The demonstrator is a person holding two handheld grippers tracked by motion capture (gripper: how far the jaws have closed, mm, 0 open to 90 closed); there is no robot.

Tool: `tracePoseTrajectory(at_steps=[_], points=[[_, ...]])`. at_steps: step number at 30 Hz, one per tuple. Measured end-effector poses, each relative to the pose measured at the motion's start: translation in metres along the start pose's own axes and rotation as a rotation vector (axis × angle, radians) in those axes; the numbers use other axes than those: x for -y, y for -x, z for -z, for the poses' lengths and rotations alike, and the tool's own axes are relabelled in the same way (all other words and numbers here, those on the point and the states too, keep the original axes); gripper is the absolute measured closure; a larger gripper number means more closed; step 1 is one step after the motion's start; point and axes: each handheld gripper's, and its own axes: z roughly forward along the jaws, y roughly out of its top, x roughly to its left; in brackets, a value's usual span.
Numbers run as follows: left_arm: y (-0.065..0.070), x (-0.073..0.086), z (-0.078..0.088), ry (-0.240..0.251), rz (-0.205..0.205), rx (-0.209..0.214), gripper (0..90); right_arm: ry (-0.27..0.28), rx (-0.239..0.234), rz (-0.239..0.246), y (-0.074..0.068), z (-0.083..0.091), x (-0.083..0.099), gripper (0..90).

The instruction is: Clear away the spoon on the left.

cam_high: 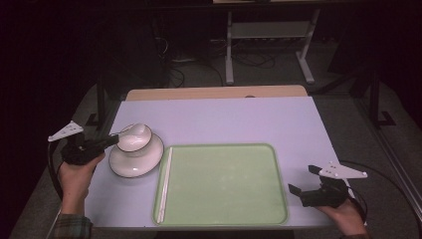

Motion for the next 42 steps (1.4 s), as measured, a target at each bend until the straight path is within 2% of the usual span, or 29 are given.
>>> tracePoseTrajectory(at_steps=[8, 10, 15, 29, 42], points=[[0.016, -0.011, -0.004, 0.028, -0.013, 0.096, 86.1, 0.002, 0.001, 0.001, 0.0, 0.001, 0.0, 0.0], [0.021, -0.013, -0.009, 0.028, -0.017, 0.131, 86.0, 0.002, 0.002, 0.001, 0.0, 0.001, 0.0, 0.0], [0.028, -0.015, -0.017, 0.021, -0.024, 0.164, 86.0, 0.001, 0.002, -0.001, 0.0, 0.001, 0.0, 0.0], [0.054, -0.016, -0.061, -0.05, -0.065, 0.261, 86.0, 0.003, 0.003, 0.001, 0.001, 0.002, 0.0, 0.0], [0.074, -0.013, -0.097, -0.11, -0.075, 0.337, 86.0, 0.005, 0.003, 0.002, 0.001, 0.002, 0.0, 0.0]])
